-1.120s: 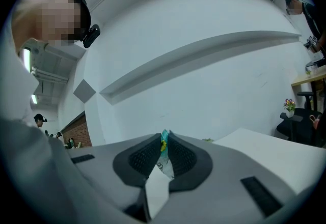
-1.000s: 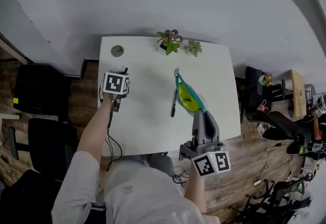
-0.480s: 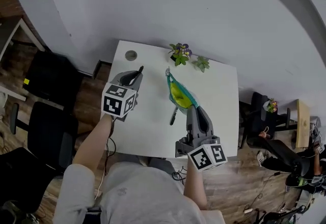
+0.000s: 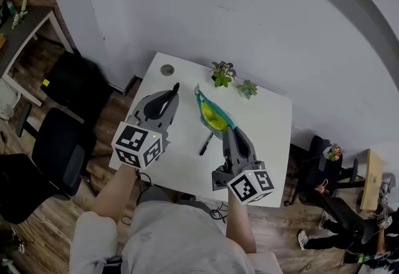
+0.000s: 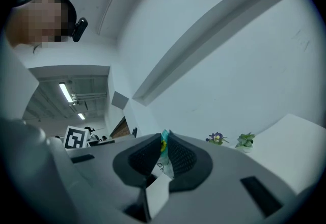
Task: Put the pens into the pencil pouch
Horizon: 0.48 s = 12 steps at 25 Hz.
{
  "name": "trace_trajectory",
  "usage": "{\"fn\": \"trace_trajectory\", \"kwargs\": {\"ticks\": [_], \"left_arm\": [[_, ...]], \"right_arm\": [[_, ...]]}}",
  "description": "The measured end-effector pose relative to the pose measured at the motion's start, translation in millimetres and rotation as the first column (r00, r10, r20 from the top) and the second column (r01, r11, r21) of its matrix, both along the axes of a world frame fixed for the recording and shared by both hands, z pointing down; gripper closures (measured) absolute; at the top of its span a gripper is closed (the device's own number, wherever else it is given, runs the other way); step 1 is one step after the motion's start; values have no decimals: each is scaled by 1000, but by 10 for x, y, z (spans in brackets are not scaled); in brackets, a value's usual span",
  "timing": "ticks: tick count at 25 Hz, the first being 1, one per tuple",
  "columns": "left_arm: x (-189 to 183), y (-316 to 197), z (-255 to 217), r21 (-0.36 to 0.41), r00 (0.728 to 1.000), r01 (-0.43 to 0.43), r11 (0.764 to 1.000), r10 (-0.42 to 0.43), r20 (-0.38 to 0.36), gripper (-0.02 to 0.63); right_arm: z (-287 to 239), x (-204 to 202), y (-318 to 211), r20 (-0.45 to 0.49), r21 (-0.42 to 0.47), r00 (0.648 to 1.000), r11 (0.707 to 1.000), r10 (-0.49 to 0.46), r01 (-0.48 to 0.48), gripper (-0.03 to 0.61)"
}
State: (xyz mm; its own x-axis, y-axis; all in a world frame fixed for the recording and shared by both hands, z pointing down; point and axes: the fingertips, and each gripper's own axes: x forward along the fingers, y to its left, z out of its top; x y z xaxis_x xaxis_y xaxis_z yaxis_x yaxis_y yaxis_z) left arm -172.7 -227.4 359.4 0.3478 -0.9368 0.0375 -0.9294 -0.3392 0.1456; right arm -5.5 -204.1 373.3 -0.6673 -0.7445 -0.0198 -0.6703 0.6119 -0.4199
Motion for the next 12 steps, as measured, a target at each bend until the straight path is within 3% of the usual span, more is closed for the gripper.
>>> {"fn": "trace_trajectory", "kwargs": {"ticks": [6, 12], "left_arm": [[268, 266, -442, 165, 997, 53, 985, -43, -66, 552], [558, 464, -869, 320, 988, 79, 944, -32, -148, 552]], "right_arm": [[25, 174, 59, -13, 4, 997, 998, -70, 70, 523], [34, 365, 135, -11, 4, 995, 995, -96, 96, 523]]}}
